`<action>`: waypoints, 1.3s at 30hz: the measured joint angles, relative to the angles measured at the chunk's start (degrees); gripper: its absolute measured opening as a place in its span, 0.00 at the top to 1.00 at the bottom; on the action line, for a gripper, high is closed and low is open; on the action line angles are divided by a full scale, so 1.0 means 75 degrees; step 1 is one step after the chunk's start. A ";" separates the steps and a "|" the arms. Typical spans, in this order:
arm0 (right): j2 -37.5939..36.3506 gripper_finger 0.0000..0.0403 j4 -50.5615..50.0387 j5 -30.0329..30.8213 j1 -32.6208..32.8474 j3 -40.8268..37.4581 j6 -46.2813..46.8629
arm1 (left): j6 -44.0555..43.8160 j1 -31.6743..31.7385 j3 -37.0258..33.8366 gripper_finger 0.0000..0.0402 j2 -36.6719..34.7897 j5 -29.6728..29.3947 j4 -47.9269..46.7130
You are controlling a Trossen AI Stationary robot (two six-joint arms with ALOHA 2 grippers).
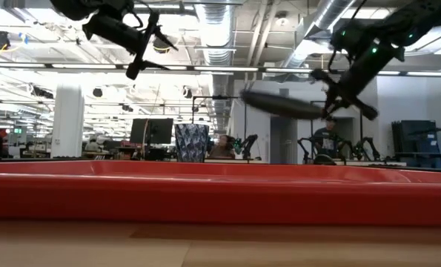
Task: Pick and place plate/cup/fork/spoon on tray
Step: Put the black plate on the orange serving tray
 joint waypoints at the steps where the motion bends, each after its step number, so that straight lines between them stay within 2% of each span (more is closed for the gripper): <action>1: -0.0092 0.99 0.0172 -0.0051 0.0003 0.0000 -0.0014 | 0.0008 -0.0090 0.0003 0.37 0.0000 0.0032 0.0129; 8: -0.0256 0.99 0.0786 -0.0272 0.0225 0.0006 -0.0329 | 0.0009 -0.0731 0.0003 0.40 0.0217 0.0028 0.0295; 13: -0.0161 0.99 0.0817 -0.0259 0.0630 0.0009 -0.0417 | -0.0243 -0.1283 0.0005 0.46 0.0764 0.0025 0.1118; 17: -0.0013 0.99 0.0981 -0.0241 0.0922 0.0009 -0.0542 | -0.0630 -0.1676 0.0008 0.48 0.1198 -0.0223 0.1638; 24: 0.0364 0.99 0.1465 -0.0235 0.1223 0.0015 -0.0582 | -0.0686 -0.2153 0.0067 0.41 0.1726 -0.0503 0.2081; 31: 0.0523 0.99 0.1525 -0.0246 0.1310 0.0015 -0.0614 | -0.0473 -0.2299 0.0070 0.32 0.1775 -0.0990 0.2206; 39: 0.0544 0.99 0.1650 -0.0270 0.1460 0.0015 -0.0738 | -0.0278 -0.2326 0.0078 0.31 0.1775 -0.1301 0.1734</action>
